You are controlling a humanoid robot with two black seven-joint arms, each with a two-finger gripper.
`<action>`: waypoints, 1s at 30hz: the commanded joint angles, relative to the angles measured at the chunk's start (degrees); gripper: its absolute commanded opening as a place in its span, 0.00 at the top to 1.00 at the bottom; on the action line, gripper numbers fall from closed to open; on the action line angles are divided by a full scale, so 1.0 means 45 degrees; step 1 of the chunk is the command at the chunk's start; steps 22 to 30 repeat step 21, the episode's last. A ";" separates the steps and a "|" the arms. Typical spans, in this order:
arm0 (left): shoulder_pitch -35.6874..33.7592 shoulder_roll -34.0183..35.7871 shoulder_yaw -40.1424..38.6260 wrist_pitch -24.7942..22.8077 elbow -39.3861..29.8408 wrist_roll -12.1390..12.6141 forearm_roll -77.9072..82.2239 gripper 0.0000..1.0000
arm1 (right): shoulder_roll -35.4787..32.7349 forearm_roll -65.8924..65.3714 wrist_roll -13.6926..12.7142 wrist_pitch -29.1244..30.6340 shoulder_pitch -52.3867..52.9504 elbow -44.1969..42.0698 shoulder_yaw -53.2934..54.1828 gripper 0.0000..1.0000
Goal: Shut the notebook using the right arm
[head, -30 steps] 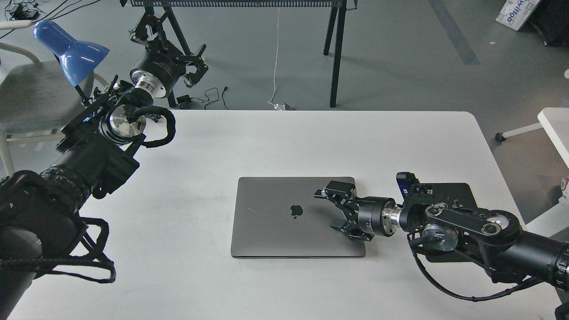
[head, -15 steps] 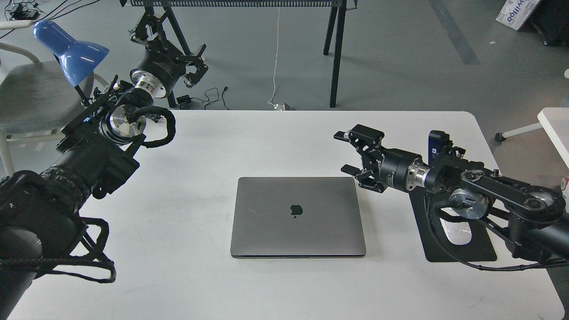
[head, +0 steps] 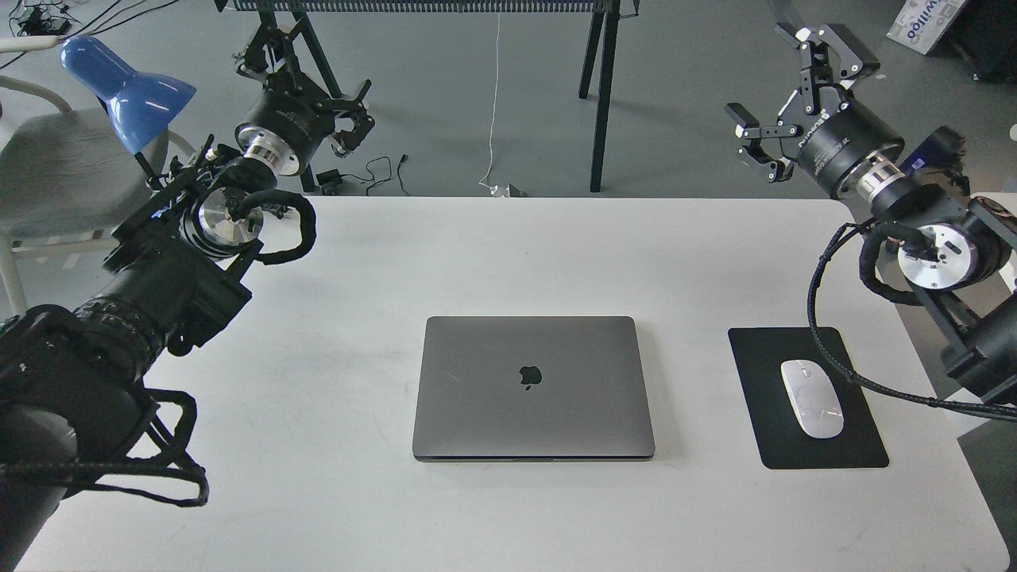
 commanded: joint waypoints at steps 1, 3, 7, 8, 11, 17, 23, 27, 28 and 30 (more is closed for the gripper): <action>0.0000 0.0010 0.0000 0.0000 0.0000 0.0009 -0.0003 0.00 | 0.0002 0.1685 -0.0014 0.0034 0.0057 -0.0337 0.0783 0.00; 0.0000 0.0010 0.0000 0.0000 0.0000 0.0009 -0.0003 0.00 | 0.0002 0.2448 -0.0014 0.0034 0.0038 -0.0707 0.1134 0.00; 0.0000 -0.0009 0.0000 0.0000 0.0000 -0.0011 -0.0003 0.00 | 0.0488 0.3095 -0.0014 0.0131 0.0135 -0.1936 0.1857 0.00; 0.0000 -0.0010 0.0000 0.0000 0.0000 -0.0011 -0.0003 0.00 | 0.0761 0.3115 -0.0014 0.0306 0.0194 -0.2248 0.1974 0.00; 0.0000 -0.0010 -0.0059 0.0000 0.0000 -0.0011 -0.0062 0.00 | 0.1232 0.3115 -0.0014 0.1204 0.0486 -0.3167 0.2210 0.00; 0.0000 0.0029 -0.0078 0.0000 0.0000 -0.0030 -0.0082 0.00 | 0.1486 0.3115 0.0103 0.1558 0.0565 -0.3736 0.2210 0.00; 0.0000 0.0029 -0.0098 0.0000 0.0000 -0.0030 -0.0101 0.00 | 0.1701 0.3135 0.0123 0.1597 0.0488 -0.3639 0.2190 0.00; 0.0000 0.0029 -0.0098 0.0000 0.0000 -0.0030 -0.0101 0.00 | 0.1701 0.3135 0.0123 0.1597 0.0488 -0.3639 0.2190 0.00; 0.0000 0.0029 -0.0098 0.0000 0.0000 -0.0030 -0.0101 0.00 | 0.1701 0.3135 0.0123 0.1597 0.0488 -0.3639 0.2190 0.00; 0.0000 0.0029 -0.0098 0.0000 0.0000 -0.0030 -0.0101 0.00 | 0.1701 0.3135 0.0123 0.1597 0.0488 -0.3639 0.2190 0.00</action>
